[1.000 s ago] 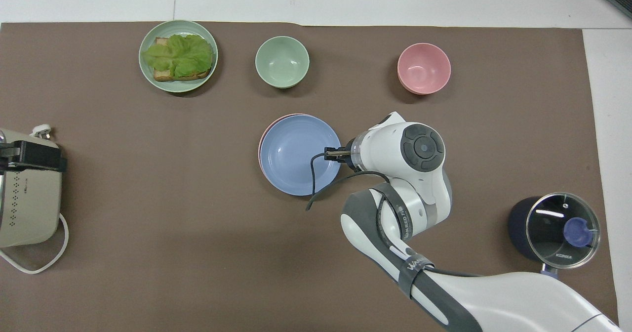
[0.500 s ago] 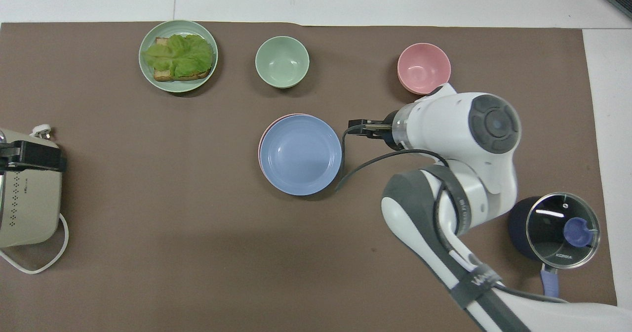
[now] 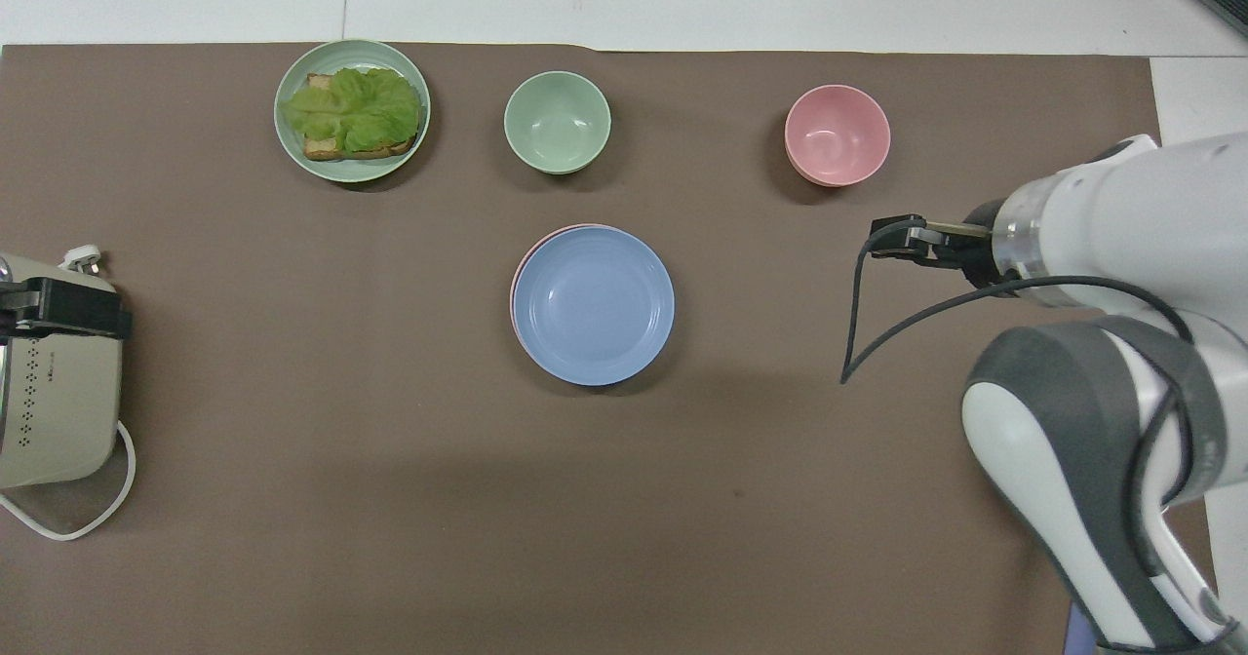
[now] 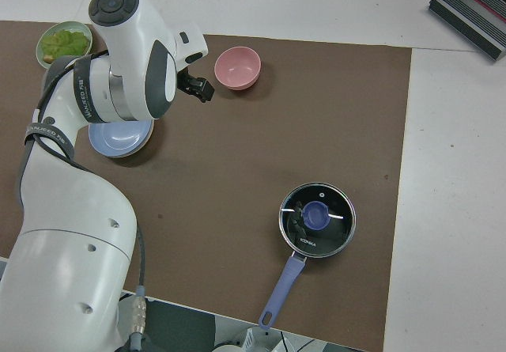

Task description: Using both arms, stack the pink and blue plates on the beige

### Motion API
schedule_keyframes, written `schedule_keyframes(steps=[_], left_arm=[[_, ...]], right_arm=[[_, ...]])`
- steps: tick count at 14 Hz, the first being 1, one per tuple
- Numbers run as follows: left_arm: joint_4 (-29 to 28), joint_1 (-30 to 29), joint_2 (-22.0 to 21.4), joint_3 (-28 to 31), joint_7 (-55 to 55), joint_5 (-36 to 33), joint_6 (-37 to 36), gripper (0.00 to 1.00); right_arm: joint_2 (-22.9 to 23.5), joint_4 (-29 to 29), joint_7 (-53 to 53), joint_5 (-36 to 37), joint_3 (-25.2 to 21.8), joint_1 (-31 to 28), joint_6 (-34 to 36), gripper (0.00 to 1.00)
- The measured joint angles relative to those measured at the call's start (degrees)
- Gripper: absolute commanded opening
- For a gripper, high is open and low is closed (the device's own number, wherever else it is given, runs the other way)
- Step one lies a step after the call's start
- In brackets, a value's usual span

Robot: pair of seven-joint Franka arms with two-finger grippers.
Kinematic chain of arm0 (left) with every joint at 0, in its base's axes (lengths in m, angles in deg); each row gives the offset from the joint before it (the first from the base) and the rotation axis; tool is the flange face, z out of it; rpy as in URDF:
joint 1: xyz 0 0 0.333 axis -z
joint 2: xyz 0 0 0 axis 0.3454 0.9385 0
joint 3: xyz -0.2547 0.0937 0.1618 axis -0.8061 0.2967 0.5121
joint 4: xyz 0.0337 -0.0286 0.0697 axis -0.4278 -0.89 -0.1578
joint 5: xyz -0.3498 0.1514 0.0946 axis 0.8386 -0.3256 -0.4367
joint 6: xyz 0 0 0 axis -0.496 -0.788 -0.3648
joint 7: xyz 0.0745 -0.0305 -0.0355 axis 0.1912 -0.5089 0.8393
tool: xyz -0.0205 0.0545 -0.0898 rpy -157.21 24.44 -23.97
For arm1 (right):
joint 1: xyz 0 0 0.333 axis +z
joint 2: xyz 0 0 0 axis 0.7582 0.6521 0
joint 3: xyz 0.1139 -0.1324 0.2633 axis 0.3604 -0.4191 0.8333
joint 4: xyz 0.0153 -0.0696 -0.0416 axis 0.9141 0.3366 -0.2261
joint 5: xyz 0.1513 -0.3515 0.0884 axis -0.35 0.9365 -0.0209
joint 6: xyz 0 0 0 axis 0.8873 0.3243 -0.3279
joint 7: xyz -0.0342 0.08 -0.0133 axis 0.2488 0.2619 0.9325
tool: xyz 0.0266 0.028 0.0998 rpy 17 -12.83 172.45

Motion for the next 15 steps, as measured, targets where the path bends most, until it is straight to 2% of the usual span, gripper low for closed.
schedule_keyframes(steps=[5, 9, 15], left_arm=[[0.0, 0.0, 0.0, 0.0, 0.0, 0.0, 0.0, 1.00], [0.0, 0.0, 0.0, 0.0, 0.0, 0.0, 0.0, 1.00], [0.0, 0.0, 0.0, 0.0, 0.0, 0.0, 0.0, 1.00]], right_arm=[[-1.1, -5.5, -9.2, 0.5, -2.8, -6.0, 11.6, 1.00], [-1.4, -8.3, -13.2, 0.5, -6.3, -6.2, 17.6, 1.00], [-1.4, -14.7, -13.3, 1.0, -5.6, -5.4, 24.7, 1.00]])
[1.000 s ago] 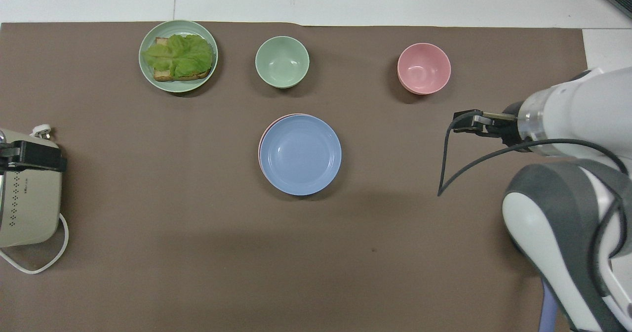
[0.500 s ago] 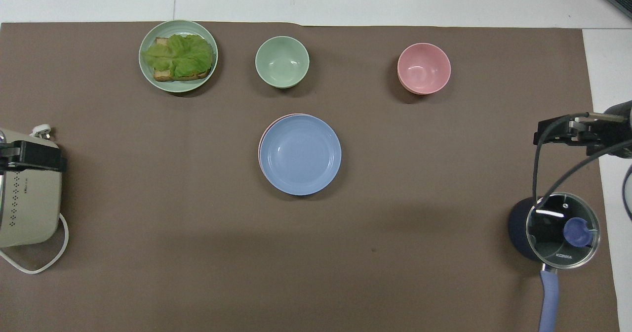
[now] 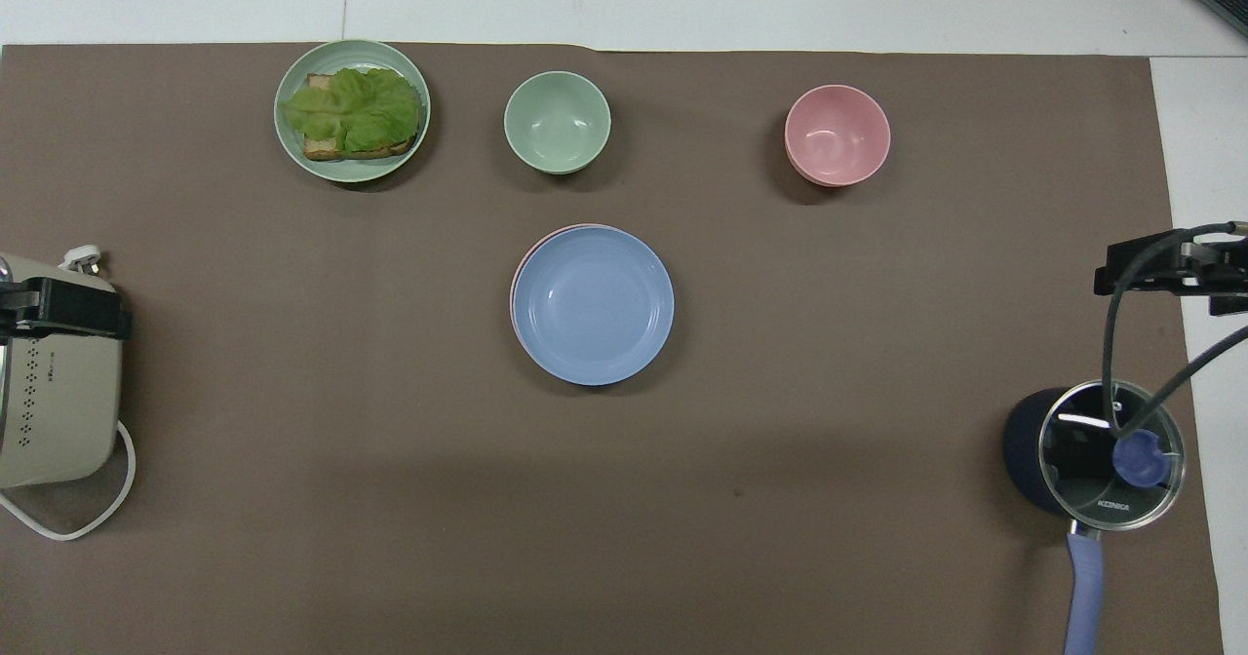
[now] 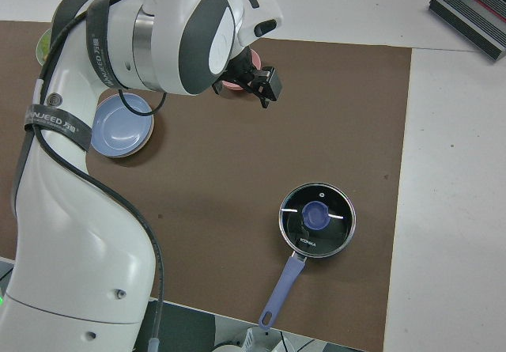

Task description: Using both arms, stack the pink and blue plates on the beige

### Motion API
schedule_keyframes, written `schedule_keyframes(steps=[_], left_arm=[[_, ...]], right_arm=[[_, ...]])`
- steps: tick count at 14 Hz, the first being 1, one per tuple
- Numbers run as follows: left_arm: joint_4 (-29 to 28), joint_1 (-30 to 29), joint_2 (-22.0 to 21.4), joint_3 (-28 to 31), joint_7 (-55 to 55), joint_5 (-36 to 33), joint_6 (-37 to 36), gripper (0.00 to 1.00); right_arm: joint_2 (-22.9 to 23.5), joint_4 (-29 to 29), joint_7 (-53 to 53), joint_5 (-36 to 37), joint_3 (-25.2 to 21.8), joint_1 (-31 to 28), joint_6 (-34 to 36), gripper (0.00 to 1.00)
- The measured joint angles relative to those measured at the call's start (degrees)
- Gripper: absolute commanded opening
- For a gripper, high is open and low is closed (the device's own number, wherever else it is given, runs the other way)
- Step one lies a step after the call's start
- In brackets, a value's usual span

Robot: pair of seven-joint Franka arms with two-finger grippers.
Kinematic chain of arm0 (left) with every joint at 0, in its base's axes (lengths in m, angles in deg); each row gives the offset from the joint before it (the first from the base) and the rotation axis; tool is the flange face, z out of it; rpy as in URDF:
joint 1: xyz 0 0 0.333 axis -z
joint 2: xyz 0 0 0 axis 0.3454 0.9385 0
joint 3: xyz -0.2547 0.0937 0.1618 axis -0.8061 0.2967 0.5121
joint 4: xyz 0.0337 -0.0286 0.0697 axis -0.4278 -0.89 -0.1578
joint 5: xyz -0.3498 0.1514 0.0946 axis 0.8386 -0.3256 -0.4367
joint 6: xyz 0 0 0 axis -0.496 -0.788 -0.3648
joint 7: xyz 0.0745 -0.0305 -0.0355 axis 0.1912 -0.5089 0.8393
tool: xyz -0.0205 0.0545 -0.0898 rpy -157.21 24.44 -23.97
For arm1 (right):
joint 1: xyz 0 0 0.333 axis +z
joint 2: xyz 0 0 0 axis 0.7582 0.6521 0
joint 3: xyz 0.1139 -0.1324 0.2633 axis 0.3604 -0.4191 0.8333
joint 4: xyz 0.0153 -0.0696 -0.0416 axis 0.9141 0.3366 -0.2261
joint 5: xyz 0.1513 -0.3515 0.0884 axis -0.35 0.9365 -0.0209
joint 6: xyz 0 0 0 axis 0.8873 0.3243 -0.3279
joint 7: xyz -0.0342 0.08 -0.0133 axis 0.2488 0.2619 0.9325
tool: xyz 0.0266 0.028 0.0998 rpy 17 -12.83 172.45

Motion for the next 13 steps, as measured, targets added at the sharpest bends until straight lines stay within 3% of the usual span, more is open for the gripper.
schedule_keyframes(steps=[13], left_arm=[[0.0, 0.0, 0.0, 0.0, 0.0, 0.0, 0.0, 1.00]], right_arm=[[1.9, -2.8, 0.0, 1.9, 0.4, 2.8, 1.6, 1.00]])
